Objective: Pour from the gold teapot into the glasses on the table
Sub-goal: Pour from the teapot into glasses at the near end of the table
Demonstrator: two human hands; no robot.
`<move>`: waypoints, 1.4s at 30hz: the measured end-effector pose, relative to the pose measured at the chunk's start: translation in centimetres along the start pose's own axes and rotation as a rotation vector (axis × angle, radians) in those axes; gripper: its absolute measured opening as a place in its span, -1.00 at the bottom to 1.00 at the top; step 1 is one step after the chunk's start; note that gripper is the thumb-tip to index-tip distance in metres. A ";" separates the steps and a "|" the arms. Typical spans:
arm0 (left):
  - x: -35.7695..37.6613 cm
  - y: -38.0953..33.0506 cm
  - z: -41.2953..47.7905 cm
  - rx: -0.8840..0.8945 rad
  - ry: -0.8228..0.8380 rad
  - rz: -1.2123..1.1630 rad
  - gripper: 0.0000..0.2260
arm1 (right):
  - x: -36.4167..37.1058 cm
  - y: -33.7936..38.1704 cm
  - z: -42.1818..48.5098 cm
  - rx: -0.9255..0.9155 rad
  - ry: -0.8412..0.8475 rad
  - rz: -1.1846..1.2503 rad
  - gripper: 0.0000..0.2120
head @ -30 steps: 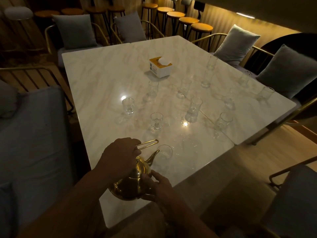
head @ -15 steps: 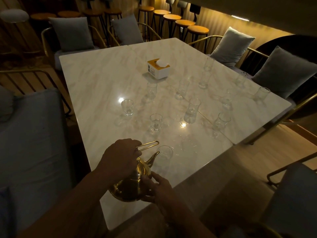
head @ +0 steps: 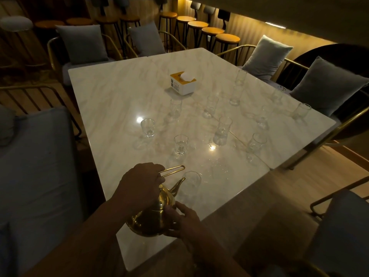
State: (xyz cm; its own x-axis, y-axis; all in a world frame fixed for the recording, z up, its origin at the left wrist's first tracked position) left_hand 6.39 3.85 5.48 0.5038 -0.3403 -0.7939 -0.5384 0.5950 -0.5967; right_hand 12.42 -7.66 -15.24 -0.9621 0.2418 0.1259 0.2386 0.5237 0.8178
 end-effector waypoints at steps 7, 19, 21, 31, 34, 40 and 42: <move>-0.1 -0.1 0.1 0.010 -0.012 -0.009 -0.73 | -0.1 -0.2 0.3 0.002 -0.002 0.017 -0.31; -0.2 0.0 0.1 0.002 -0.003 0.001 -0.71 | -0.2 -0.2 0.5 0.019 -0.033 0.025 -0.33; -0.2 -0.1 0.1 -0.001 0.007 0.000 -0.72 | -0.2 -0.2 0.5 0.020 -0.032 0.031 -0.33; -0.2 0.1 -0.2 -0.015 0.037 -0.012 -0.68 | -0.2 0.2 -0.1 0.020 -0.036 0.020 -0.67; -0.2 0.5 -0.4 -0.044 0.028 -0.041 -0.69 | -0.3 0.4 -0.1 0.011 -0.044 -0.017 -0.50; -0.1 1.3 -0.9 -0.103 0.047 -0.101 -0.68 | -0.4 1.0 -0.6 -0.009 -0.058 -0.045 -0.51; -0.1 1.6 -1.2 -0.147 0.046 -0.150 -0.68 | -0.7 1.2 -0.6 -0.015 -0.077 -0.060 -0.46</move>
State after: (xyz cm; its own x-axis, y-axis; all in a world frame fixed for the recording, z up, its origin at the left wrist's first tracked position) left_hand 4.68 4.00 4.46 0.5564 -0.4519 -0.6973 -0.5543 0.4233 -0.7166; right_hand 13.32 -7.70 -13.96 -0.9616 0.2724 0.0332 0.1781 0.5275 0.8307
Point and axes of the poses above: each hand's wrist, its own z-axis towards the middle knuckle, its own x-axis out of the palm, y = z × x, the point moved 10 cm from there along z, towards the middle knuckle, and after that the axes turned 11 degrees about -z, right-handed, at the moved point
